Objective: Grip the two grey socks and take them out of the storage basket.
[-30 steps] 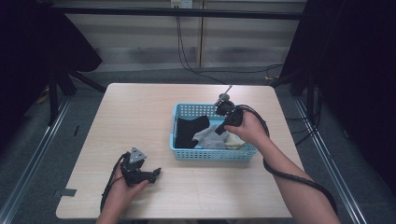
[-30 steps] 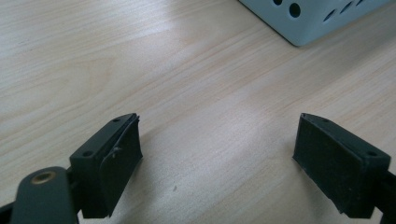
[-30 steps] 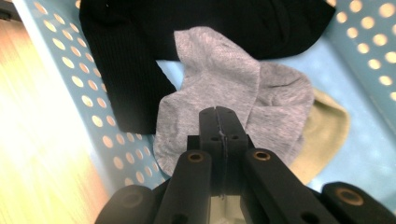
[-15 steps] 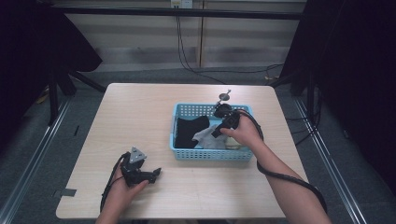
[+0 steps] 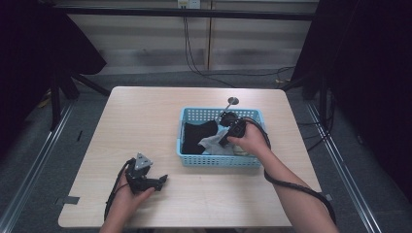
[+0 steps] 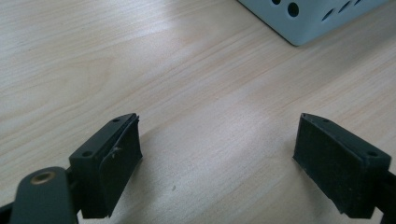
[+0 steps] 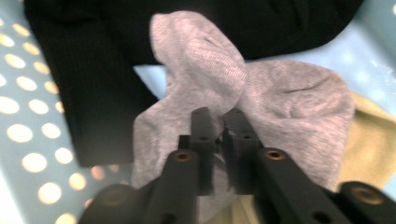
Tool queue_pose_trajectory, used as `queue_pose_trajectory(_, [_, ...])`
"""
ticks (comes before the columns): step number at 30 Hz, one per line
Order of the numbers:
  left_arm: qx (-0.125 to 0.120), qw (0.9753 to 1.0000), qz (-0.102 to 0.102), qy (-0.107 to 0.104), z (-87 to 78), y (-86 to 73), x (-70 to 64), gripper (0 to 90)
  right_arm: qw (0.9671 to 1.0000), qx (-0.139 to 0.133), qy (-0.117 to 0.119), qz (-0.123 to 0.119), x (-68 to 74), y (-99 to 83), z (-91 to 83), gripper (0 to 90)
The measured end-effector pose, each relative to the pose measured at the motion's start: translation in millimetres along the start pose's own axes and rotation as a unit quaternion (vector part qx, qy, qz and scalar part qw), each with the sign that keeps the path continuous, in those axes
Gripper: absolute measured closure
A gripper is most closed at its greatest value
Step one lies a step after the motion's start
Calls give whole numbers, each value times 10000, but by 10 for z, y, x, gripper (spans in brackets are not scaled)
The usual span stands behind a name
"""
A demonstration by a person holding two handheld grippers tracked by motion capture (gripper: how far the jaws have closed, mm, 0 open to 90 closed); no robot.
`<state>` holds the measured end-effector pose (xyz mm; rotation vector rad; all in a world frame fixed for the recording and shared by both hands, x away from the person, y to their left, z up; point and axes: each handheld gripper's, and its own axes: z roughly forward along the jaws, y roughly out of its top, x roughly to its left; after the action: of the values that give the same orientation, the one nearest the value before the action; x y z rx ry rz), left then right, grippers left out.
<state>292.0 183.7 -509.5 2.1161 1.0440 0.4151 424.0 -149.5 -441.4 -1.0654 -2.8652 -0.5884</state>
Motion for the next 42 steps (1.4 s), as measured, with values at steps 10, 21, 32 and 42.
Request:
queue_pose_trajectory(10, [42,10000,55,-3,-5,1,6,141,9999,100,-75,-106,26,59,-347,870])
queue_pose_trajectory(21, [45,10000,72,2,-6,2,8,142,9995,135,-199,-203,51,98,-781,872])
queue_pose_trajectory(32, [64,9999,93,-4,-9,3,10,142,9984,299,-331,-348,49,67,-1067,871])
queue_pose_trajectory(42, [64,9999,79,13,-11,2,9,143,9989,134,-394,-235,-48,-20,-1326,870])
